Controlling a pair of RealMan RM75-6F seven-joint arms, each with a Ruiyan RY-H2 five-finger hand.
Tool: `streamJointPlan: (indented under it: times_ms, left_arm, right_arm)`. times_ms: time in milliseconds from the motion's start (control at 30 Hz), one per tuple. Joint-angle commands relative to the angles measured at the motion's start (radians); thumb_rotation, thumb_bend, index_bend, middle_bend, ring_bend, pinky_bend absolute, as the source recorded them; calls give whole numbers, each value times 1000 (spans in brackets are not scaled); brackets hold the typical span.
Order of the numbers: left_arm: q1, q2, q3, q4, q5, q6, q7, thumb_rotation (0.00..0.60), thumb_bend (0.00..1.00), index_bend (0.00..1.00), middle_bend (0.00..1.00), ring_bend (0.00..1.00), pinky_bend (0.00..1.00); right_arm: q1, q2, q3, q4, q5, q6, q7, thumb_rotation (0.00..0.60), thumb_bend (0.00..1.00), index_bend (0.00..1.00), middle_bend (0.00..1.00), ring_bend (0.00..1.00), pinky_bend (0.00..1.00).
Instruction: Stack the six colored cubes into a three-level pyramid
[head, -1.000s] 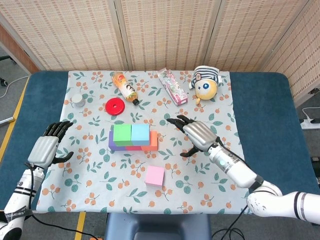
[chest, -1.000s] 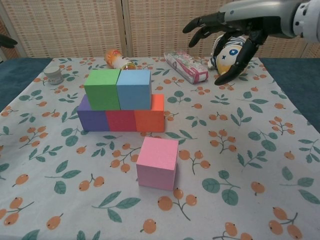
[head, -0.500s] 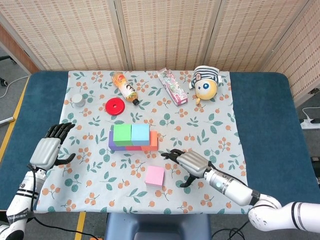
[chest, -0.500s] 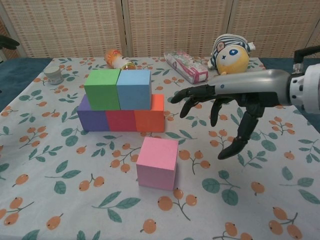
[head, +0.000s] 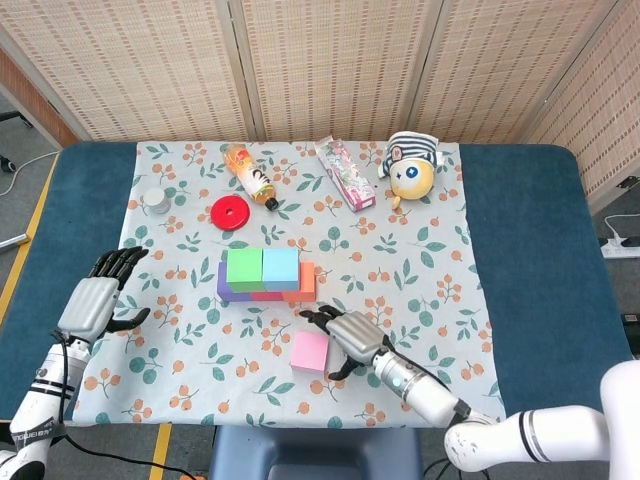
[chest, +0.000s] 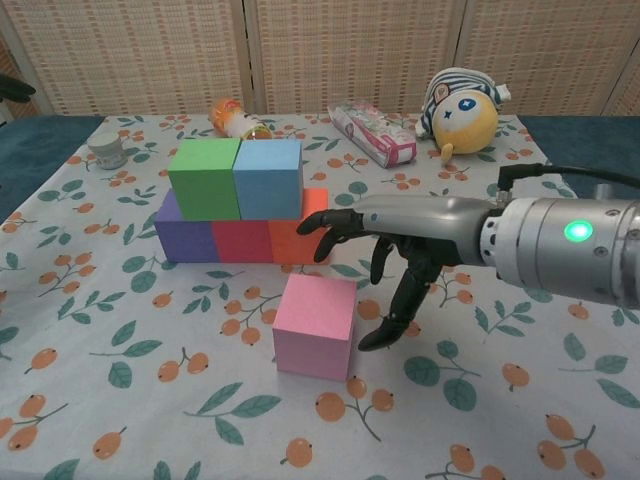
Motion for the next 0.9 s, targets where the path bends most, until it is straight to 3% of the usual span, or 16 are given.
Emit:
streamJointPlan:
  times_ms: [33, 367, 900]
  left_arm:
    - [2, -3, 0, 10, 7, 1, -14, 600, 294, 69, 44, 0, 33]
    - [6, -7, 3, 40, 27, 0, -68, 600, 293, 69, 45, 0, 33]
    - [8, -15, 4, 74, 48, -2, -118, 600, 293, 69, 44, 0, 34]
  right_arm:
    - [16, -36, -2, 12, 31, 18, -24, 600, 0, 0, 151, 67, 331]
    - [33, -129, -15, 71, 71, 80, -104, 600, 0, 0, 153, 84, 331]
    - [28, -166, -15, 92, 76, 99, -121, 600, 0, 20, 153, 109, 333]
